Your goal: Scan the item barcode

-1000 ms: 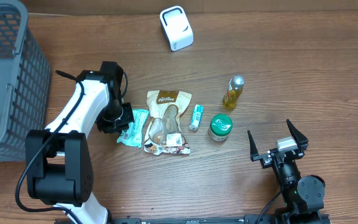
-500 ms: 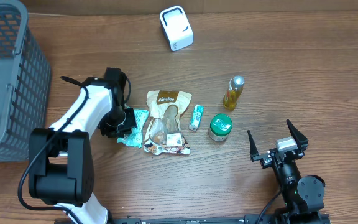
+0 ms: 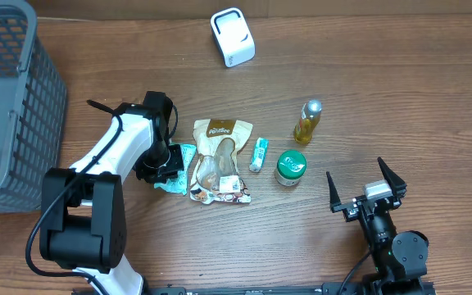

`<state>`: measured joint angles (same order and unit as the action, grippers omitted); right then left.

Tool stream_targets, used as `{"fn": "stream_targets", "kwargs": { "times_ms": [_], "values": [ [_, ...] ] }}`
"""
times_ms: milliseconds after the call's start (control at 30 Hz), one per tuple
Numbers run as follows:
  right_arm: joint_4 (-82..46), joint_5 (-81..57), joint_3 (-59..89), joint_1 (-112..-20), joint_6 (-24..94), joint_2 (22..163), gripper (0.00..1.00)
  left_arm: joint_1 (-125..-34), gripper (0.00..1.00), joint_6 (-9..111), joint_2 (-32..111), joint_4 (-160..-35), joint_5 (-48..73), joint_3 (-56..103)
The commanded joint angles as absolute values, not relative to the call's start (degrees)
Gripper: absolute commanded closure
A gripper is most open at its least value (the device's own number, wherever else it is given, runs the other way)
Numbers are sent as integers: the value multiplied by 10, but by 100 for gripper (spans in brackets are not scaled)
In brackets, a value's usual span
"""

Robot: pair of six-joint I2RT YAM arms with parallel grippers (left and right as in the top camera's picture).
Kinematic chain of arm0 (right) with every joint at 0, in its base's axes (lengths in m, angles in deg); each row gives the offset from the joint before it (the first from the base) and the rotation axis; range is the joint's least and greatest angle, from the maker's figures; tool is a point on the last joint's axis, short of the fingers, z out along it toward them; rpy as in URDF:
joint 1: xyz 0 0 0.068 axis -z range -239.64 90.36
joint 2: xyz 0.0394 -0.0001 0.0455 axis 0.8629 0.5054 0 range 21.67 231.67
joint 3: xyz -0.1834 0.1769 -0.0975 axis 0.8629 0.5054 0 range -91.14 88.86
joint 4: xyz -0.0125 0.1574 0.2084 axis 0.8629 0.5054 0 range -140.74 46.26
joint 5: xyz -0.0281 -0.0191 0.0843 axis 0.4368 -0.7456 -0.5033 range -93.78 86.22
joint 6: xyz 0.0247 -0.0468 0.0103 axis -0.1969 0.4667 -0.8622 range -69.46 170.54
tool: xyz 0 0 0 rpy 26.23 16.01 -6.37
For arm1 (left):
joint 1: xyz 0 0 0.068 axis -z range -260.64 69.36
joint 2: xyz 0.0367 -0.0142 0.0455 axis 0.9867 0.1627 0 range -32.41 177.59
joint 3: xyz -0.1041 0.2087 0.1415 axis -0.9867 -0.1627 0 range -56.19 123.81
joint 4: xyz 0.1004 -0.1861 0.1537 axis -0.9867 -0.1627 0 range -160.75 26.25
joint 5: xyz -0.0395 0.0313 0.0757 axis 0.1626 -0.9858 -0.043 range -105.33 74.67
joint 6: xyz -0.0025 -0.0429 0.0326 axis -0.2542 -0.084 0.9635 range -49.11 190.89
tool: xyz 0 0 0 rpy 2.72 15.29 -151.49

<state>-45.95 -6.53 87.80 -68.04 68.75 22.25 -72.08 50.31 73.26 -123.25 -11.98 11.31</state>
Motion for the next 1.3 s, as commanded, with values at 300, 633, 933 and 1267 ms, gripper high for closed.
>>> {"fn": "stream_targets", "kwargs": {
  "times_ms": [300,633,933,1267],
  "values": [
    [-461,-64,884,-683,685,218,0,-719,78,516,730,-1169,-150,48],
    [-461,-64,884,-683,685,218,0,-719,57,512,732,-1129,-154,-8],
    [-461,-64,884,-683,685,218,0,-720,64,511,713,-1158,-139,42],
    [-461,-64,884,-683,685,218,0,-720,48,507,686,-1219,-113,126]
  ]
}}
